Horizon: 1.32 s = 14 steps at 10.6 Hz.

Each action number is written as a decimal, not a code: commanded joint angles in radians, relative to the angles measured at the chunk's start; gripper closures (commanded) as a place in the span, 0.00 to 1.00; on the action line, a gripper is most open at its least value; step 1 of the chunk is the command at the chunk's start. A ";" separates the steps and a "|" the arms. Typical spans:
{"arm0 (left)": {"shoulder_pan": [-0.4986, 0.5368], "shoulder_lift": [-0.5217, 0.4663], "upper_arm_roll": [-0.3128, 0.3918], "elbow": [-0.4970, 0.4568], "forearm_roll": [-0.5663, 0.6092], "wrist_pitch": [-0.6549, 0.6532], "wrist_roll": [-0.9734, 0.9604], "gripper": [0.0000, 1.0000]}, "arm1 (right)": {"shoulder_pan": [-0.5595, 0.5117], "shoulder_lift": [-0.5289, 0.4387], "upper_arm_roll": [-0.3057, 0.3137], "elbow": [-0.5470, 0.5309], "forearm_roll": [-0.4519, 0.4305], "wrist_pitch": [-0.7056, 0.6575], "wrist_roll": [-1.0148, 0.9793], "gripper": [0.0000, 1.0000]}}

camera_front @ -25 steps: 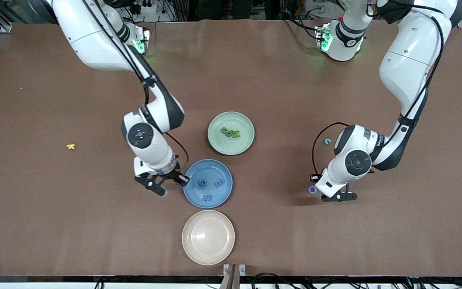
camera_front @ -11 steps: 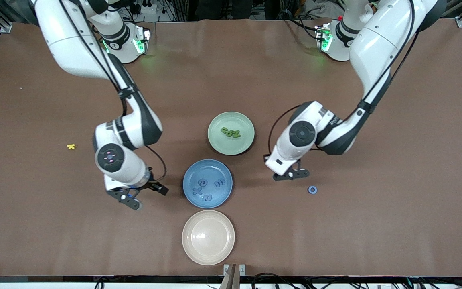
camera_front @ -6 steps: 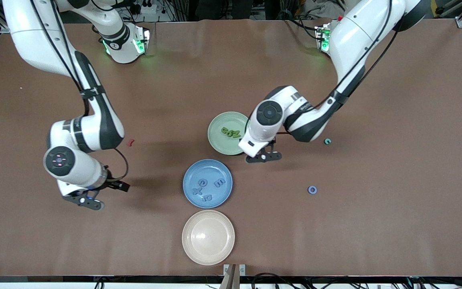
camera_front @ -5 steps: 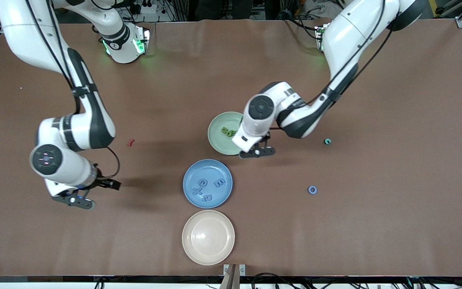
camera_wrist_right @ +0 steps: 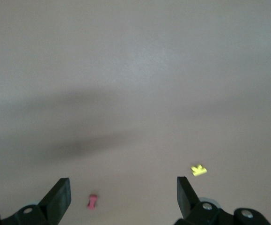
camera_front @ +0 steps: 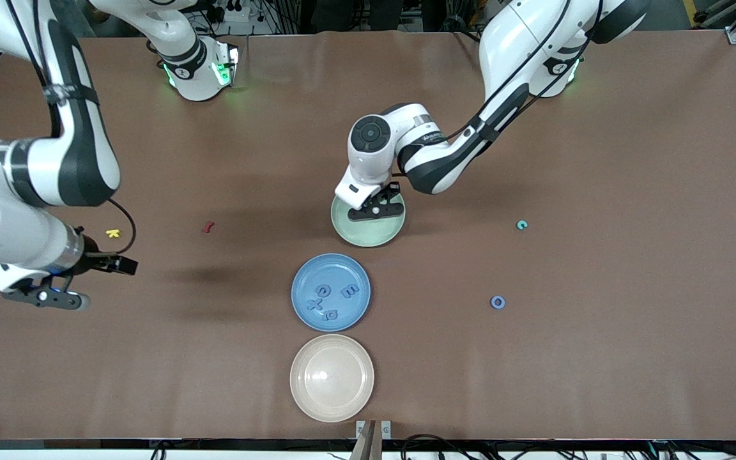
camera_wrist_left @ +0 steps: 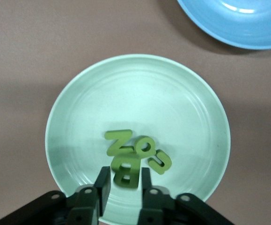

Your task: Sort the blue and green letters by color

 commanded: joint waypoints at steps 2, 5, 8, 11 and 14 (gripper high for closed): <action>0.004 -0.016 0.008 0.065 0.041 -0.002 -0.022 0.00 | -0.023 -0.183 0.010 -0.034 0.007 -0.194 -0.023 0.00; 0.097 -0.107 0.008 0.122 0.085 -0.005 0.041 0.00 | -0.040 -0.288 -0.051 -0.003 0.103 -0.264 -0.032 0.00; 0.218 -0.189 0.002 0.122 0.066 -0.006 0.250 0.00 | -0.095 -0.320 -0.056 0.093 0.116 -0.382 -0.058 0.00; 0.310 -0.273 -0.003 0.119 0.055 -0.084 0.315 0.00 | -0.093 -0.358 -0.061 0.121 0.116 -0.413 -0.058 0.00; 0.409 -0.342 0.007 0.119 -0.051 -0.134 0.559 0.00 | -0.084 -0.368 -0.059 0.123 0.115 -0.414 -0.051 0.00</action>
